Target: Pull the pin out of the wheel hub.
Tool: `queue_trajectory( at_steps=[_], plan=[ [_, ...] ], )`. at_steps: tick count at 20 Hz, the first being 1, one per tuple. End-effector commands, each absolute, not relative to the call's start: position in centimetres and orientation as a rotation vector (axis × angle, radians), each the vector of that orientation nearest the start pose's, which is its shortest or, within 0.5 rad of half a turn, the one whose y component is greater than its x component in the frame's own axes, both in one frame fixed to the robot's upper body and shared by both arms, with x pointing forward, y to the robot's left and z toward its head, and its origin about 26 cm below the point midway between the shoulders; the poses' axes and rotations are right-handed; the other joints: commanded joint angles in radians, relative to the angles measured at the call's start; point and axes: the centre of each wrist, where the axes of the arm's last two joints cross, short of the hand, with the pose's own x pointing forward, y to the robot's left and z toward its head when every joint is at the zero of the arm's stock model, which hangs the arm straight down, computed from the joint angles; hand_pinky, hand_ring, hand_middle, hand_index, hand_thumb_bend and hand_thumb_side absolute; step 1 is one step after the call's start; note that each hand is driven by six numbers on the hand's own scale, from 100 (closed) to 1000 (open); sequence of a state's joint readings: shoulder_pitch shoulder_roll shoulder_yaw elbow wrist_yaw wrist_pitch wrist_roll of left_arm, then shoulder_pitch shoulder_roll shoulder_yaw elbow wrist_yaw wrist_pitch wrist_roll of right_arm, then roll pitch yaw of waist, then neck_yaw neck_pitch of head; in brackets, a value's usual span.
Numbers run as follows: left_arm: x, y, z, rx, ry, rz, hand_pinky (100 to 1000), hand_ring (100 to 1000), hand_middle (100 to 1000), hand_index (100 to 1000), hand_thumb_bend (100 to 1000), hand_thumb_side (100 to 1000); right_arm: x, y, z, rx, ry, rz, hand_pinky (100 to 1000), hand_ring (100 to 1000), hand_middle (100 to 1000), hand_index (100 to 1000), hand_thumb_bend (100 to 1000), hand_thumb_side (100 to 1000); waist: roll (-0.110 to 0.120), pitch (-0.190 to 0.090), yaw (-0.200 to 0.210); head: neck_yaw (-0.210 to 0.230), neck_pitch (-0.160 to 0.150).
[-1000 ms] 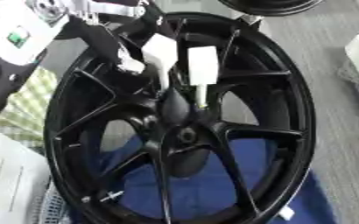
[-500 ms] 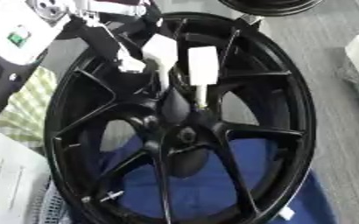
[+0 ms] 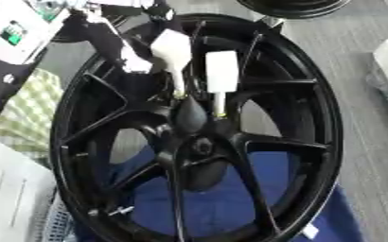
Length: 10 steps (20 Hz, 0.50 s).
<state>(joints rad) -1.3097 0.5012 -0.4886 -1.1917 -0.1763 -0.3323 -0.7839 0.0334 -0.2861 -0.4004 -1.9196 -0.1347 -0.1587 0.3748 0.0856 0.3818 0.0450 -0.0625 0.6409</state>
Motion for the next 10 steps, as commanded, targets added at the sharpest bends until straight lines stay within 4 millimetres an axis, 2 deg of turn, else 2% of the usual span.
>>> queue_trajectory(
  at_steps=[1, 2, 6, 10],
  plan=[
    [43.1, 15.2, 38.6, -0.304, 2.035, 2.651, 759, 534, 412, 445, 112, 256, 23.7, -39.3, 12.5, -0.256, -2.049, 0.345, 836, 692, 598, 753, 100, 692, -0.006, -0.033, 0.001, 0.003, 0.002],
    [43.1, 15.3, 38.7, -0.307, 2.045, 2.648, 754, 493, 365, 387, 133, 189, 23.7, -39.3, 12.4, -0.256, -2.048, 0.342, 836, 692, 598, 753, 100, 688, -0.008, -0.036, 0.003, 0.002, 0.003],
    [42.7, 17.9, 40.8, -0.32, 2.205, 2.578, 755, 483, 353, 376, 133, 147, 23.3, -39.6, 12.1, -0.26, -2.043, 0.326, 837, 693, 598, 754, 100, 682, -0.016, -0.055, 0.015, -0.004, 0.02],
    [41.9, 23.2, 42.7, -0.391, 2.435, 2.462, 755, 472, 344, 373, 125, 111, 22.6, -40.0, 12.0, -0.278, -2.041, 0.308, 837, 693, 598, 754, 100, 673, -0.023, -0.074, 0.048, -0.032, 0.047]
  ],
)
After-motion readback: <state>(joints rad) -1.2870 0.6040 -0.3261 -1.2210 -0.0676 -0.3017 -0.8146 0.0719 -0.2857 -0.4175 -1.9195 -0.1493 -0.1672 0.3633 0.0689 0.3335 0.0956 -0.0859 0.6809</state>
